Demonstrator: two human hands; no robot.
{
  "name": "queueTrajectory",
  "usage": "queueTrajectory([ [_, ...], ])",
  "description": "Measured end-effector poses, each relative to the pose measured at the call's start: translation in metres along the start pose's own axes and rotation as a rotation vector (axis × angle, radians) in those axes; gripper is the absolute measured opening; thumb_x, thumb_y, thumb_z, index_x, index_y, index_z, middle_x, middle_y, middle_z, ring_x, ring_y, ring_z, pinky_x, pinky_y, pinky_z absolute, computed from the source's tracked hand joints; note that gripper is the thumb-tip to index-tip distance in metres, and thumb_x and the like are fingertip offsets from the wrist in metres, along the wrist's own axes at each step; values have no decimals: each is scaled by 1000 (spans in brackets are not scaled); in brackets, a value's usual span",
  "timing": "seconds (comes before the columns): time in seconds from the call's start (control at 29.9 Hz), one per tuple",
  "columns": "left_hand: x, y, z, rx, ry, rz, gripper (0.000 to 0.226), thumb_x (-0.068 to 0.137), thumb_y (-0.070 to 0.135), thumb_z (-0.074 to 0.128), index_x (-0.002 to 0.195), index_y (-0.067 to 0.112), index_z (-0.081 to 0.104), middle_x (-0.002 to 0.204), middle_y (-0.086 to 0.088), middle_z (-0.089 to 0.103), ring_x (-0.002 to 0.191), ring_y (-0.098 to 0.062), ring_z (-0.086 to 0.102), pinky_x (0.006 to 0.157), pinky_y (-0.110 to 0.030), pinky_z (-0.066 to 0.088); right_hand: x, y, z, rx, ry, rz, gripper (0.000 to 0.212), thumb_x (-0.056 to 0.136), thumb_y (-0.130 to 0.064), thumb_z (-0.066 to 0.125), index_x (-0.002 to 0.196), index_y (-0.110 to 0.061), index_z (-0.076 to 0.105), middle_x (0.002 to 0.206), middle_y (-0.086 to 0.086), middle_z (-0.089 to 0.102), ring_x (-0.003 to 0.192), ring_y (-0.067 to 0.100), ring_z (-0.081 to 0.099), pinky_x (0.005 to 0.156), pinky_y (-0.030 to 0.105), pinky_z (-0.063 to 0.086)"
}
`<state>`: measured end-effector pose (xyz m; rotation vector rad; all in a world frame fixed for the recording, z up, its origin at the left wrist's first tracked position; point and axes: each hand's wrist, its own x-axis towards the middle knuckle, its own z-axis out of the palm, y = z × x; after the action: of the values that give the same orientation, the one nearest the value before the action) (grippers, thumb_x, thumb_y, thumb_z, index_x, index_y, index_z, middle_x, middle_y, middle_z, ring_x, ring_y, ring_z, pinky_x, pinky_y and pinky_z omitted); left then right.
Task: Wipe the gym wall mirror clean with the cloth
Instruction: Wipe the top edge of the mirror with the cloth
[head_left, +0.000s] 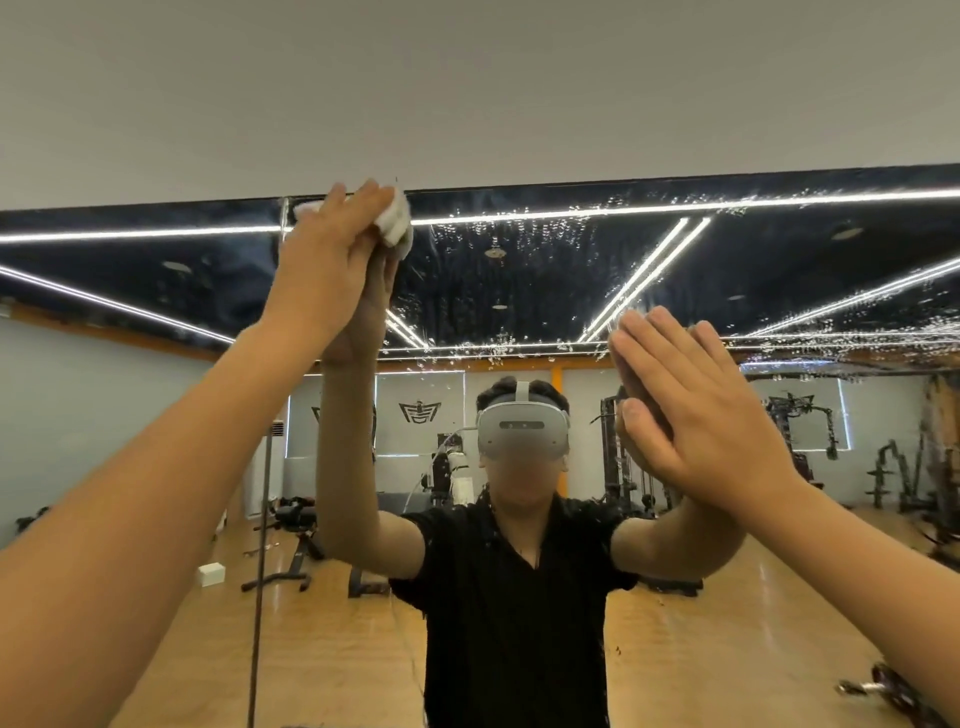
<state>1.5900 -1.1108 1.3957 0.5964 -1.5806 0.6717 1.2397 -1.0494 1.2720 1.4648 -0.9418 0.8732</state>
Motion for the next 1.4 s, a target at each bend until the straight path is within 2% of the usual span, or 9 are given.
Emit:
queueTrajectory([
  [0.13, 2, 7, 5, -12, -6, -56, 42, 111, 18, 42, 152, 29, 49, 155, -18, 44, 137, -40, 48, 117, -47, 39, 1, 0, 0, 6, 2, 2, 63, 102, -38, 36, 159, -13, 35, 168, 6, 27, 159, 20, 17, 130, 47, 10],
  [0.27, -43, 21, -1, -112, -11, -101, 44, 110, 12, 45, 153, 20, 49, 162, -16, 36, 147, -28, 35, 115, -6, 14, 0, -1, 0, 0, 5, 4, 63, 102, -38, 36, 160, -13, 34, 168, 5, 27, 158, 20, 17, 130, 46, 9],
  [0.3, -48, 21, -2, -106, -12, -92, 44, 109, 11, 45, 152, 20, 49, 162, -15, 37, 147, -29, 37, 116, -6, 15, 1, 0, -1, -1, 5, 4, 62, 102, -38, 36, 160, -13, 34, 168, 5, 27, 158, 20, 17, 130, 46, 9],
  [0.43, -18, 18, -2, 27, -58, -20, 48, 107, 15, 38, 153, 24, 48, 160, -8, 43, 145, -34, 40, 117, -52, 35, 0, -1, 0, -5, -6, 7, 62, 103, -38, 36, 160, -13, 34, 168, 5, 27, 159, 20, 16, 129, 48, 11],
  [0.84, -54, 23, 10, -3, -39, -20, 46, 108, 12, 48, 154, 19, 48, 159, -21, 40, 138, -43, 48, 117, -45, 37, 0, -1, 1, -2, 7, 7, 62, 102, -35, 41, 160, -12, 35, 169, 5, 26, 159, 20, 15, 130, 47, 9],
  [0.94, -38, 29, 15, -64, 2, -28, 43, 109, 10, 44, 151, 14, 50, 143, -21, 53, 121, -30, 57, 105, -12, 37, 0, -1, 1, -1, 11, 6, 62, 102, -35, 40, 160, -13, 35, 168, 5, 27, 159, 19, 15, 130, 45, 7],
  [1.07, 2, 41, 23, -139, 16, -20, 42, 110, 12, 43, 151, 20, 52, 152, -14, 50, 138, -30, 48, 117, -38, 39, 0, 0, 1, 7, 6, 9, 62, 102, -36, 39, 160, -13, 35, 168, 5, 27, 159, 20, 16, 130, 44, 6],
  [1.27, -25, 52, 27, -106, 21, -98, 44, 111, 18, 45, 154, 27, 47, 164, -12, 34, 149, -33, 36, 123, -38, 24, 0, -1, 1, 8, 3, 10, 62, 102, -36, 39, 160, -13, 34, 169, 5, 26, 159, 20, 16, 130, 45, 8],
  [1.4, -52, 51, 36, -119, 37, -94, 46, 109, 14, 48, 153, 25, 48, 162, -13, 38, 151, -37, 32, 124, -55, 27, 1, 0, 1, 7, 5, 3, 62, 103, -36, 39, 160, -13, 33, 169, 5, 26, 159, 21, 16, 130, 46, 8],
])
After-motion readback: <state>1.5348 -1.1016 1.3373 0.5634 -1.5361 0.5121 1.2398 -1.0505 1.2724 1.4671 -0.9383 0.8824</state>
